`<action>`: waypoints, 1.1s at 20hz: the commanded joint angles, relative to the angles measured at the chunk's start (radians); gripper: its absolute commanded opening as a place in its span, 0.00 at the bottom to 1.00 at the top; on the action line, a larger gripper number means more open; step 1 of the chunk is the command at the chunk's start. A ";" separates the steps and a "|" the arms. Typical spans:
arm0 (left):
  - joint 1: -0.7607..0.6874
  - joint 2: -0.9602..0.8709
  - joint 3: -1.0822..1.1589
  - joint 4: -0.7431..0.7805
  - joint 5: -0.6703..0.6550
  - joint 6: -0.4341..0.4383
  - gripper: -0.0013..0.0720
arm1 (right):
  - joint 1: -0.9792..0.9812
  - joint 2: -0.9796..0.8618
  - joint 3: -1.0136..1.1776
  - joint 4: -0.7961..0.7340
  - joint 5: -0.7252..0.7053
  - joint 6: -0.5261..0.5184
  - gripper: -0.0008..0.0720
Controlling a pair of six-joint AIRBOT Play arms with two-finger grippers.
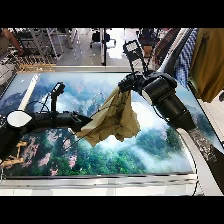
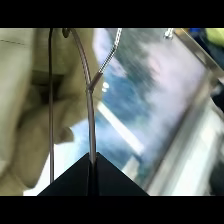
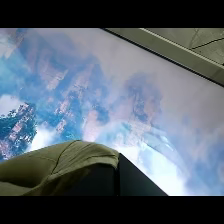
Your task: Fold the clothes and pants, and hang the long-sleeved shirts on hangers.
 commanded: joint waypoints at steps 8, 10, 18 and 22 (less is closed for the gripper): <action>-0.026 -0.023 0.002 -0.075 0.313 -0.034 0.03 | 0.002 0.006 0.001 0.081 0.055 0.006 0.03; -0.050 -0.040 0.002 -0.076 0.271 -0.028 0.03 | 0.003 0.006 0.001 0.135 0.056 -0.005 0.03; -0.081 -0.120 0.002 -0.153 0.272 0.019 0.03 | 0.003 0.089 0.001 0.400 0.120 -0.153 0.03; -0.026 -0.119 0.003 -0.406 0.260 0.239 0.03 | 0.002 0.121 0.001 0.412 0.318 -0.161 0.03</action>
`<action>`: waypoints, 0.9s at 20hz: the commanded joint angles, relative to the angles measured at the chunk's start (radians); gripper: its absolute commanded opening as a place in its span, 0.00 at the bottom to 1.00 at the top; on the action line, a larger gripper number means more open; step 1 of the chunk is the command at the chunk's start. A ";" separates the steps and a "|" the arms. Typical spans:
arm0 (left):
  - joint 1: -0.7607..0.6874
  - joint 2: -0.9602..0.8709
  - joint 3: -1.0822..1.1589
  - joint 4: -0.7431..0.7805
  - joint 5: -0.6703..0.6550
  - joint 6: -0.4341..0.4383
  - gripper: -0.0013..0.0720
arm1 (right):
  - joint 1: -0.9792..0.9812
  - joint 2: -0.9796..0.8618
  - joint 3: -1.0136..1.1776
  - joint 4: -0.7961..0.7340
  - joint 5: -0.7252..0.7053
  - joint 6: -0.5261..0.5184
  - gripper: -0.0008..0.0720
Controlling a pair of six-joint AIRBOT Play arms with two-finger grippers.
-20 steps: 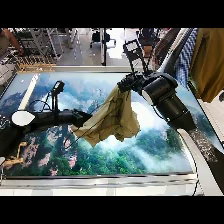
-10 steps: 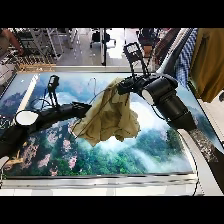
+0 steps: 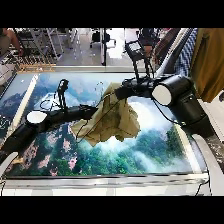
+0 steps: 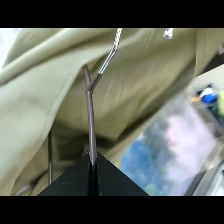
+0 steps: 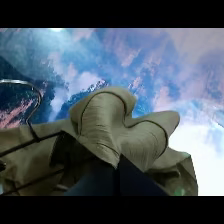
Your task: Fold the clothes and pants, and hang the long-sleeved shirts on hangers.
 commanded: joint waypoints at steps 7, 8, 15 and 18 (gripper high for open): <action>0.128 -0.007 0.000 -0.437 -0.333 0.636 0.03 | 0.000 0.023 0.001 0.047 0.155 -0.078 0.03; 0.128 -0.011 0.001 -0.438 -0.343 0.678 0.03 | 0.000 0.023 0.001 0.052 0.141 -0.141 0.03; 0.134 -0.068 0.001 -0.438 -0.400 0.752 0.03 | -0.034 0.040 0.001 -0.163 -0.037 -0.673 0.65; 0.134 -0.079 0.001 -0.439 -0.402 0.757 0.03 | -0.047 0.010 0.000 -0.127 -0.170 -1.029 0.64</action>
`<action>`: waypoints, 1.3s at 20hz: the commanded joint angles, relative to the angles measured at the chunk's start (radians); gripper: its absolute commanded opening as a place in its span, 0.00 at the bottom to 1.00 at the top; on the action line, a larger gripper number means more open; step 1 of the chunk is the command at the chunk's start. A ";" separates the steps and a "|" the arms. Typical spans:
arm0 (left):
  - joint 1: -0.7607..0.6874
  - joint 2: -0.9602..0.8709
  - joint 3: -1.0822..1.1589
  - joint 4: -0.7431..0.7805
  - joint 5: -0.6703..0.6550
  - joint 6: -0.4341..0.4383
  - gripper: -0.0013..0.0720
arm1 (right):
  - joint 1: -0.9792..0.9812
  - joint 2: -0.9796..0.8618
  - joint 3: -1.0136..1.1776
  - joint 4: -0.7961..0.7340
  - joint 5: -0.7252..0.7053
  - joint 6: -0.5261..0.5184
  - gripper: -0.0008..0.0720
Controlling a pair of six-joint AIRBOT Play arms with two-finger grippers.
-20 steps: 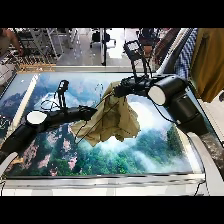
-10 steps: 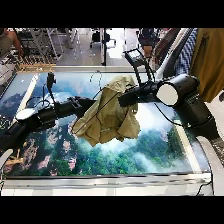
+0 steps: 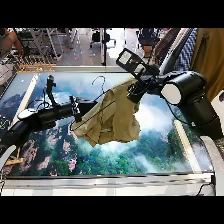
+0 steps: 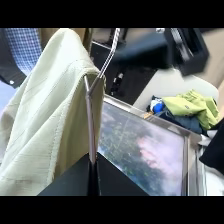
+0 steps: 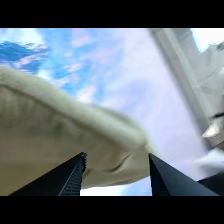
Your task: Fold the clothes and pants, and hang the long-sleeved shirts on hangers.
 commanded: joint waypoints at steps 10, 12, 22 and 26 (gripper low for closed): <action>0.004 -0.013 0.000 -0.019 -0.008 0.026 0.03 | -0.003 -0.110 0.000 0.315 -0.129 -0.583 0.23; 0.004 -0.013 0.000 -0.020 0.053 0.026 0.38 | -0.003 -0.110 0.000 0.324 -0.126 -0.579 0.03; 0.131 0.019 0.188 0.179 0.067 -0.161 1.00 | -0.004 -0.110 -0.078 0.247 -0.013 -0.467 0.03; 0.146 0.049 0.312 0.371 0.035 -0.453 0.99 | -0.026 -0.111 -0.097 0.174 -0.081 -0.159 0.03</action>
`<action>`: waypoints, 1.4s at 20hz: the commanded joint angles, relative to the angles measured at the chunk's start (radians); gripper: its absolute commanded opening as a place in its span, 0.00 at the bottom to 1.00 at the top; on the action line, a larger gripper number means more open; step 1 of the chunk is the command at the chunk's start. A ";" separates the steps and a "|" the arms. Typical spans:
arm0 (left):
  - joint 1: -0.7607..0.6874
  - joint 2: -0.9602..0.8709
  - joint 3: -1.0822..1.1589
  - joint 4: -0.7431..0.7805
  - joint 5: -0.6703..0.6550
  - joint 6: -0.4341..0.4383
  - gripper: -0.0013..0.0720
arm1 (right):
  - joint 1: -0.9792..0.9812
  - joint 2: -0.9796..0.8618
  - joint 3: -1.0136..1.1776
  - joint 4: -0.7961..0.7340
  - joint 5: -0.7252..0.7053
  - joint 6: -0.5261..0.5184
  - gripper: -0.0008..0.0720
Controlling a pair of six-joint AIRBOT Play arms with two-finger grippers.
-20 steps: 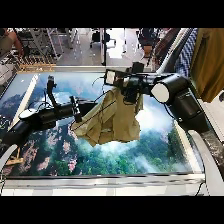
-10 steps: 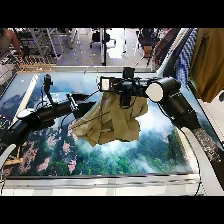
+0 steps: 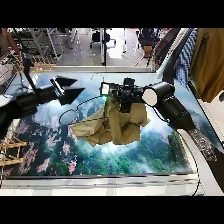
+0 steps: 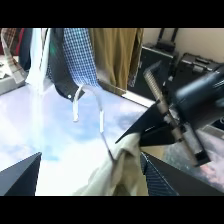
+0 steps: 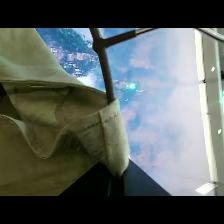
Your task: Fold the clothes and pants, and hang the long-sleeved shirts on hangers.
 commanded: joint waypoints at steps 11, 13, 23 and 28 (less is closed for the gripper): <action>-0.436 0.060 -0.218 0.964 0.441 -1.185 0.89 | -0.158 0.030 0.125 -0.276 -0.085 0.982 0.03; -0.561 -0.002 -0.272 0.979 0.622 -1.185 0.92 | -0.158 0.030 0.147 -0.262 -0.074 0.982 0.03; -0.645 -0.236 -0.267 0.975 0.895 -1.213 0.92 | -0.158 0.047 0.163 -0.180 0.009 0.978 0.03; -0.668 -0.285 -0.217 0.978 0.908 -1.216 0.92 | -0.131 0.048 0.163 -0.163 0.006 0.970 0.03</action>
